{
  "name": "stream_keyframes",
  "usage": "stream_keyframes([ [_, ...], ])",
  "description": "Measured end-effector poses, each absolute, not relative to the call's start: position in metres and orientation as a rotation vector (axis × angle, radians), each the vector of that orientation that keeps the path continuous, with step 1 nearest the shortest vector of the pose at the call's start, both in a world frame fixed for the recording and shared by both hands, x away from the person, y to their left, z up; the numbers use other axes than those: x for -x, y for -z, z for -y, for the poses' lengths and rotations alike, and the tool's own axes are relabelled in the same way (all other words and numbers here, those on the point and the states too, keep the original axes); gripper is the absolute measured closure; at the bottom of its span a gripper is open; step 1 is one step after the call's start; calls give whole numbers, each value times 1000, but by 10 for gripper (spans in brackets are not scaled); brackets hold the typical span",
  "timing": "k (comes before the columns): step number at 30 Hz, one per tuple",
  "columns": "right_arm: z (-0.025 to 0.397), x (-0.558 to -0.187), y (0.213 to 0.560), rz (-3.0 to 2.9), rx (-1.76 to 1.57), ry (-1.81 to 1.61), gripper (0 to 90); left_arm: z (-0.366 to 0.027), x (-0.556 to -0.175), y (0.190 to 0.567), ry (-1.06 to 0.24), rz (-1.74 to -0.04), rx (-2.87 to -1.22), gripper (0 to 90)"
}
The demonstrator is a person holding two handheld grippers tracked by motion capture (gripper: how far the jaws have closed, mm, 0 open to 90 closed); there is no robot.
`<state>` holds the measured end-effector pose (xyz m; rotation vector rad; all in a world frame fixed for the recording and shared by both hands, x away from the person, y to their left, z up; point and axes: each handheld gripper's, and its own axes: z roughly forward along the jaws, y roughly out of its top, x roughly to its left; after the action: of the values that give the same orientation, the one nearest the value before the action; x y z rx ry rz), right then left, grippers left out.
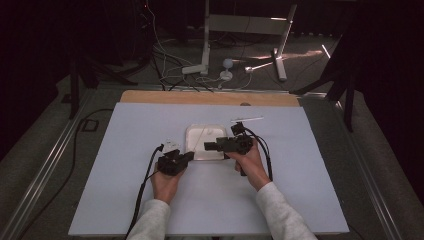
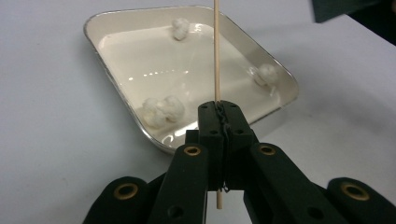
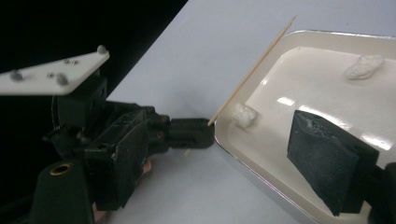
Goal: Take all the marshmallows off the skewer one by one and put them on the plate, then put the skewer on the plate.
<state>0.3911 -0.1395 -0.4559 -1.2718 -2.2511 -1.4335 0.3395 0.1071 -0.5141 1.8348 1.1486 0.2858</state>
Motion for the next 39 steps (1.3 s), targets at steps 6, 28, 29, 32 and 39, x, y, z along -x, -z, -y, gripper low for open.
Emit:
stream_keyframes([
  [6, 144, -378, 451, 2354, 1237, 1480, 171, -104, -345, 510, -296, -1183, -1816, 895],
  [28, 192, -345, 446, 2411, 1274, 1583, 163, -82, -362, 509, -312, -1260, -1840, 893],
  [29, 194, -344, 446, 2413, 1276, 1590, 160, -81, -363, 509, -312, -1261, -1840, 893],
  [32, 202, -340, 445, 2404, 1295, 1608, 160, -78, -364, 509, -321, -1265, -1851, 893],
  [39, 215, -332, 445, 2425, 1326, 1637, 158, -74, -368, 513, -325, -1315, -1843, 893],
])
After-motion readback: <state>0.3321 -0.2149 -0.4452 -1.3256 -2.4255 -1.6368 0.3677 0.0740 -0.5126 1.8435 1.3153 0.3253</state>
